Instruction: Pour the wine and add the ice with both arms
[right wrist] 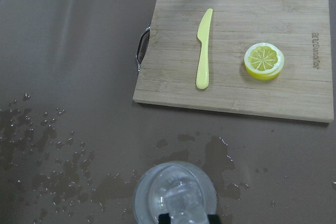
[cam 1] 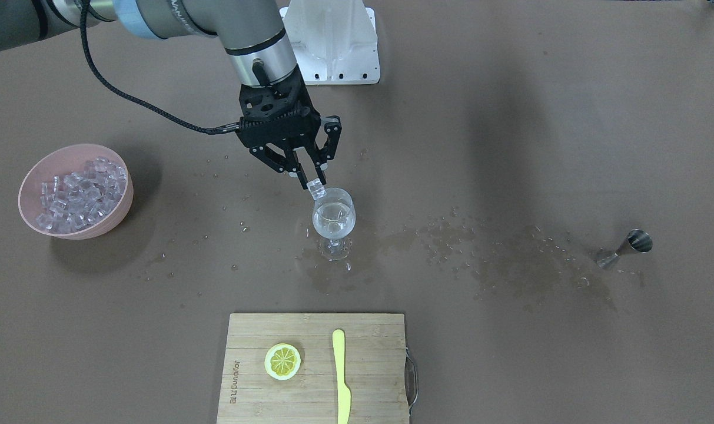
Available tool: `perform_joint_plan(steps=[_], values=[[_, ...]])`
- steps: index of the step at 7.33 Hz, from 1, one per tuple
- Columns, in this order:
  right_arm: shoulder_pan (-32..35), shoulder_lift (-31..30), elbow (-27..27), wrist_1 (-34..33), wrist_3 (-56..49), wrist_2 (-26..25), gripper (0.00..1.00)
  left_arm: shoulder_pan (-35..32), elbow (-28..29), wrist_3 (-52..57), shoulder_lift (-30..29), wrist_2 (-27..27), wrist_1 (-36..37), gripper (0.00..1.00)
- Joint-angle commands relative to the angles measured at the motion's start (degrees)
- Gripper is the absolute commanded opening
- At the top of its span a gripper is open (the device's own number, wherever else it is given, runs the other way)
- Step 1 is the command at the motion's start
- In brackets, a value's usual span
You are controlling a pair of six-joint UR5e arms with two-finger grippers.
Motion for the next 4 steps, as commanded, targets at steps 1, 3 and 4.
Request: perform_joint_plan(steps=[1, 3, 4], values=[[-1.42, 2.37, -1.18, -6.08, -0.01, -1.73, 0.0, 0.0, 0.07, 0.0, 0.0, 0.02, 0.0, 0.98], [-2.22, 3.77, -1.44, -8.47, -0.1, -2.18, 0.0, 0.0, 0.16, 0.0, 0.0, 0.02, 0.0, 0.98], [-2.39, 3.78, -1.44, -8.47, -0.1, -2.26, 0.0, 0.0, 0.16, 0.0, 0.0, 0.02, 0.0, 0.98]])
